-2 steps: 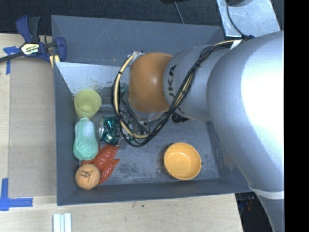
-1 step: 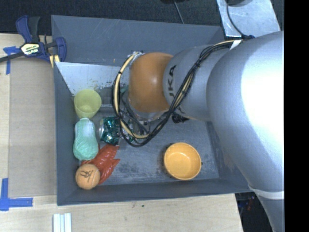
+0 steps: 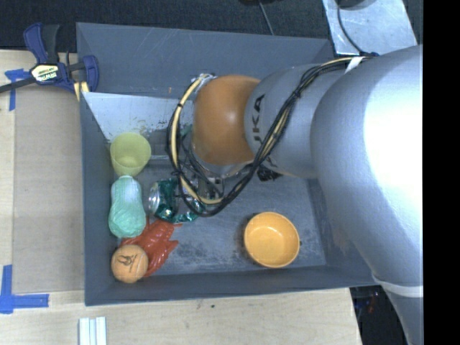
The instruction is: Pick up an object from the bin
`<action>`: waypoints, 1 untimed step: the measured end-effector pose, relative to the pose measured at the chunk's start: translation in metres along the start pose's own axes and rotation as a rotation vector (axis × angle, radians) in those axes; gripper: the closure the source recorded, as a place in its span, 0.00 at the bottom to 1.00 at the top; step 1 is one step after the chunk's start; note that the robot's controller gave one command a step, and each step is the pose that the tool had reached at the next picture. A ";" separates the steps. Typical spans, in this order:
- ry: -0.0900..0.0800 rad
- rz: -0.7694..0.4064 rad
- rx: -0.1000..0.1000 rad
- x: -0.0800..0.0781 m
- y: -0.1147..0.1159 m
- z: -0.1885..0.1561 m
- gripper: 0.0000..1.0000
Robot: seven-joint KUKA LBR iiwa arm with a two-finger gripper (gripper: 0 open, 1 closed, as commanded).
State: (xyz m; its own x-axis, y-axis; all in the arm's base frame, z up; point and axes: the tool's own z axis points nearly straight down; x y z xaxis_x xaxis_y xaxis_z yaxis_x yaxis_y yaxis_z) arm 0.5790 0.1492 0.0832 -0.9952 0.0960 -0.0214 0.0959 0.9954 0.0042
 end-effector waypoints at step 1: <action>-0.008 0.002 -0.001 -0.002 -0.001 -0.015 1.00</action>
Offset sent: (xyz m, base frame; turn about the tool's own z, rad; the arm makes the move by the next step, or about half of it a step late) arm 0.0034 -0.0008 0.0105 0.0016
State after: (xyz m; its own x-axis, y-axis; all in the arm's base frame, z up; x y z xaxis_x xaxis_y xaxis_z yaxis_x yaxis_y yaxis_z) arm 0.5811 0.1484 0.0983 -0.9948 0.0975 -0.0290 0.0974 0.9952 0.0052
